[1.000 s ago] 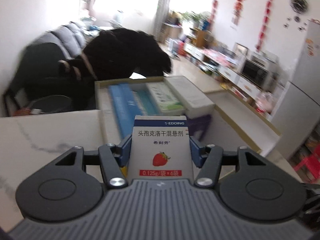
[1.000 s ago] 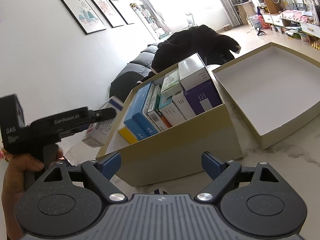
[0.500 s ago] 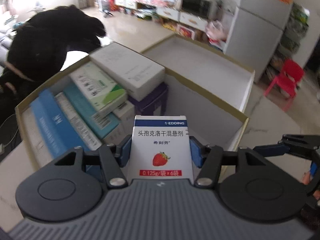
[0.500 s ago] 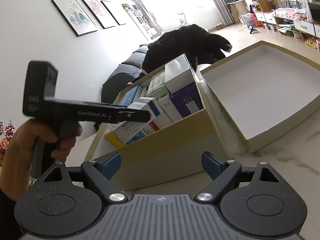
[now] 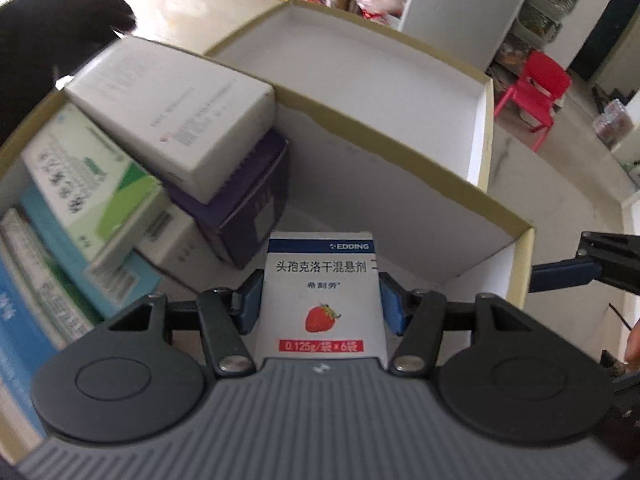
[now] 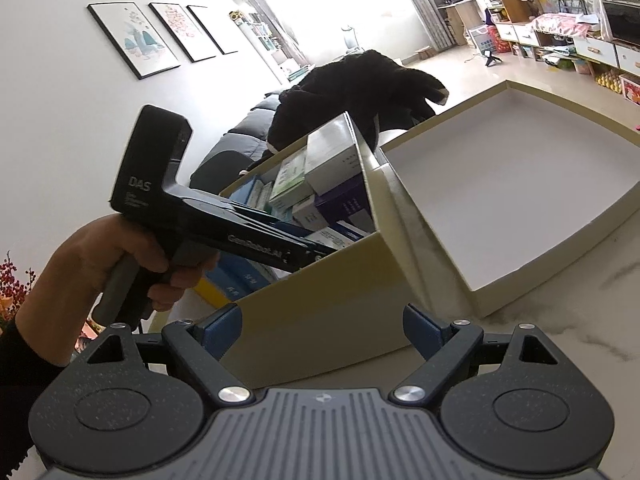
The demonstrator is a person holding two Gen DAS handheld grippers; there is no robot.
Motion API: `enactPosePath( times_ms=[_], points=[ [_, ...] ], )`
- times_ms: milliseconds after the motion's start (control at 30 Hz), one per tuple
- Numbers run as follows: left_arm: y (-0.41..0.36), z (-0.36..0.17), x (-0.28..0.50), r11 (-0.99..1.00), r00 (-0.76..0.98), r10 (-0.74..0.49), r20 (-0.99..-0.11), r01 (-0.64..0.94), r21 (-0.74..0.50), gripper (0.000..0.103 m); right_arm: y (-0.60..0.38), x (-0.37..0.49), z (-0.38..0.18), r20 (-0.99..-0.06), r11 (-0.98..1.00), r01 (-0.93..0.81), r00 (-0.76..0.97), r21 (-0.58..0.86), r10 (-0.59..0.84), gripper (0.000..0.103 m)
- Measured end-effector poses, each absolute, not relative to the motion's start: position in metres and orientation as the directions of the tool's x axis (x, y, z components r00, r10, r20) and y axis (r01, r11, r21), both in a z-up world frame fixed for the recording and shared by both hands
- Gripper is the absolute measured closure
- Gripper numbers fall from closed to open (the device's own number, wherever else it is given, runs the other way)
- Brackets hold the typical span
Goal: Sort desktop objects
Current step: 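Raise the held box with the left tool over the deep box rim, then lower the box into the deep box and open the left tool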
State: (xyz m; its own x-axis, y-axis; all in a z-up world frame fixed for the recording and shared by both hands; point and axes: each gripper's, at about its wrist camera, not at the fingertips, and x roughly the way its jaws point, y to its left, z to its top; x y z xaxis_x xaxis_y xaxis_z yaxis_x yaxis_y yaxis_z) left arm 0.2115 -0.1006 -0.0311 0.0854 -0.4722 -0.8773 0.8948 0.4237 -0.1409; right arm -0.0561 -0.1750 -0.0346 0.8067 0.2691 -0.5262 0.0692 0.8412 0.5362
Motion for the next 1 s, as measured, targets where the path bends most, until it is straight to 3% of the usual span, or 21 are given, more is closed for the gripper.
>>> enactPosePath(
  times_ms=[467, 733, 1000],
  points=[
    [-0.107, -0.05, 0.21, 0.403, 0.082, -0.389, -0.918, 0.911, -0.089, 0.045, -0.179, -0.054, -0.037, -0.531, 0.836, 0.077, 0.802, 0.543, 0.272, 0.014],
    [-0.093, -0.029, 0.214, 0.49, 0.089, -0.374, -0.923, 0.864, -0.116, 0.022, -0.178, -0.056, -0.036, -0.524, 0.834, 0.072, 0.807, 0.546, 0.273, 0.014],
    [-0.071, -0.015, 0.22, 0.634, 0.024, -0.377, -0.926, 0.735, -0.239, 0.02, -0.175, -0.06, -0.033, -0.513, 0.833, 0.055, 0.809, 0.551, 0.287, 0.014]
  ],
)
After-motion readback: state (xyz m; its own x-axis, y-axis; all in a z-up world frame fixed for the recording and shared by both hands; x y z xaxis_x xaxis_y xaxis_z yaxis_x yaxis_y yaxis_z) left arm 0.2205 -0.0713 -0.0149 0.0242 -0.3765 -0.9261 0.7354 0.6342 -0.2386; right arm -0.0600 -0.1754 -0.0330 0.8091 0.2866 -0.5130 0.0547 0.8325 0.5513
